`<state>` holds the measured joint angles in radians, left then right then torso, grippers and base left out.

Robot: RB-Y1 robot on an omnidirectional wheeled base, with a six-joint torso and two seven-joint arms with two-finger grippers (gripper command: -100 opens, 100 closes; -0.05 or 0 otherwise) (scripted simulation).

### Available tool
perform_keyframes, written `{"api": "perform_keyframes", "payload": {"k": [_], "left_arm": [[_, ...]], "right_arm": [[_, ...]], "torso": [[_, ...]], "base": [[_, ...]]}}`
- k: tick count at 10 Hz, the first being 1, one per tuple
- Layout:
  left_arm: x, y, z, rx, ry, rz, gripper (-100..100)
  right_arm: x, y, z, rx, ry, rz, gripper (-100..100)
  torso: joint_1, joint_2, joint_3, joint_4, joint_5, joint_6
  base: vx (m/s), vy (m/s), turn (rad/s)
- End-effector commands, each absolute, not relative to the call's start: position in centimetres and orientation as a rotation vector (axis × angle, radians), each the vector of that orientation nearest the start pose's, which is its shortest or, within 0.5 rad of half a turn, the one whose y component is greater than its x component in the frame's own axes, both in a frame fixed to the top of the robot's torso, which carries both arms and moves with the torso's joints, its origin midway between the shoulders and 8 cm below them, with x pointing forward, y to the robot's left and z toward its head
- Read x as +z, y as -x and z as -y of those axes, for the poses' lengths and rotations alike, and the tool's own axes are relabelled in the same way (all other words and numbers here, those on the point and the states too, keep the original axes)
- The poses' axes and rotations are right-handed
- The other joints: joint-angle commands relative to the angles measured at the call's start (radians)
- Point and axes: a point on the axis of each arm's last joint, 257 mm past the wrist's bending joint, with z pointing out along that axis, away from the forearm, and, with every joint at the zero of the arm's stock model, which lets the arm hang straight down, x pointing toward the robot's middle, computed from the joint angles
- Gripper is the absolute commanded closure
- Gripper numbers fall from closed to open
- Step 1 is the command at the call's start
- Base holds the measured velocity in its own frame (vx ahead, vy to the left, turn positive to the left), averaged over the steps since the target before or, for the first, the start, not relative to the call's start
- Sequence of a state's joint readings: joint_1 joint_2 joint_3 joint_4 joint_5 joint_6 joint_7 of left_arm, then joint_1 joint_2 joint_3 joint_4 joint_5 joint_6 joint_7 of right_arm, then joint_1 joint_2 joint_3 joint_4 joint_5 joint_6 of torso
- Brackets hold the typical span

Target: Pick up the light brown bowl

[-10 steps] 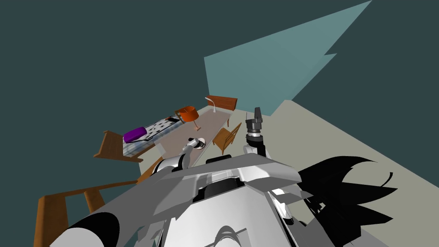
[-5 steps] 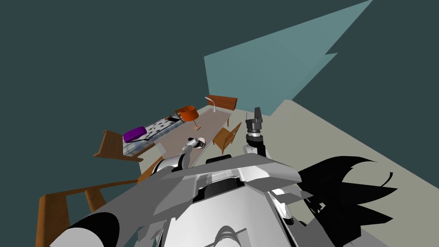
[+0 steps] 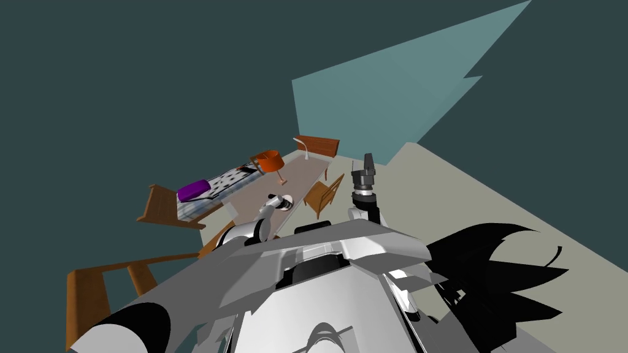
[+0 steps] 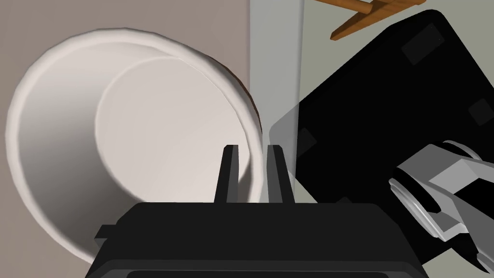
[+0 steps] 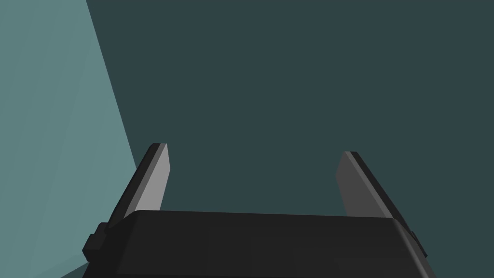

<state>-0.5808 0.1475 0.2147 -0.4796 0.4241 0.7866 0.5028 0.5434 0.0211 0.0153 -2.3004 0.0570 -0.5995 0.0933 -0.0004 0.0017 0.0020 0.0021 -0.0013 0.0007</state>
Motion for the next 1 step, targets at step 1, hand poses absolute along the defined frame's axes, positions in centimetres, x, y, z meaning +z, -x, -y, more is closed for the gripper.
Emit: {"api": "perform_keyframes", "payload": {"k": [1], "left_arm": [[-52.61,-46.02,-21.64,-0.602,2.953,-1.154,0]], "right_arm": [[3.78,-32.10,26.92,1.197,-0.538,-0.594,0]], "torso": [[0.000,0.000,0.000,0.000,0.000,0.000]], "base": [[0.000,0.000,0.000]]}}
